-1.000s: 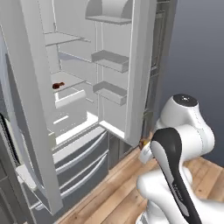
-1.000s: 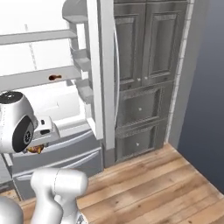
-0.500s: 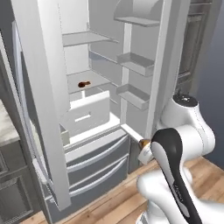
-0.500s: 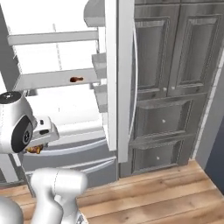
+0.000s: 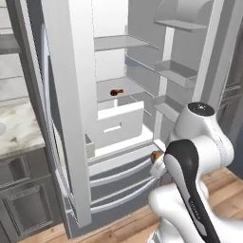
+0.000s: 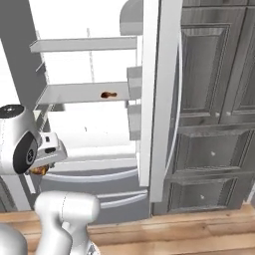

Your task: Place the chicken drumstick on the counter behind the older chicken drumstick on the same shelf of the fridge to maintain FIFO order. Close the fridge door when finished.

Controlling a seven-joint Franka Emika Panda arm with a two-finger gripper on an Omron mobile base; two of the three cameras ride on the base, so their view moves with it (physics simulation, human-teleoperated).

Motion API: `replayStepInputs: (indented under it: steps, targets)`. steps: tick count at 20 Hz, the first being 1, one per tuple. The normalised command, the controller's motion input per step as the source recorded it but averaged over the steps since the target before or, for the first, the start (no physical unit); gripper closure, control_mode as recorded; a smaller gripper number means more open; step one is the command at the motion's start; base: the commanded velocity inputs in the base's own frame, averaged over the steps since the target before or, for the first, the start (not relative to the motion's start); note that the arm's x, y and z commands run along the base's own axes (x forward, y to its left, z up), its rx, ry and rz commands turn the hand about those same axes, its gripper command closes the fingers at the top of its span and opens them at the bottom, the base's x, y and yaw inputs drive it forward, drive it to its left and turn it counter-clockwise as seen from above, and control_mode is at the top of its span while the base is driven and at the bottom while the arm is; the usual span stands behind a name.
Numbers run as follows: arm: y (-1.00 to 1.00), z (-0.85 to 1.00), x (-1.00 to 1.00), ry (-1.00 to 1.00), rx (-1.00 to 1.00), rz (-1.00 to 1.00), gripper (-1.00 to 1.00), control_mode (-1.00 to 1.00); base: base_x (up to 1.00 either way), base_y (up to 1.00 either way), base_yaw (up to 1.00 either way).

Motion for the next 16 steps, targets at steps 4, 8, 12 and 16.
replayStepInputs:
  steps: [4, 8, 12, 16]
  targets:
    - [0.0, 0.0, 0.0, 0.0, 0.0, 0.0, 1.0, 1.0, 0.62, 0.0, 0.17]
    - [0.0, 0.0, 0.0, 0.0, 0.0, 0.0, 1.0, 1.0, 0.61, 0.0, 0.16]
    - [0.0, 0.0, 0.0, 0.0, 0.0, 0.0, 1.0, 1.0, 0.35, -0.32, 0.11]
    - [0.0, 0.0, 0.0, 0.0, 0.0, 0.0, 1.0, 1.0, 0.31, -0.18, 0.07]
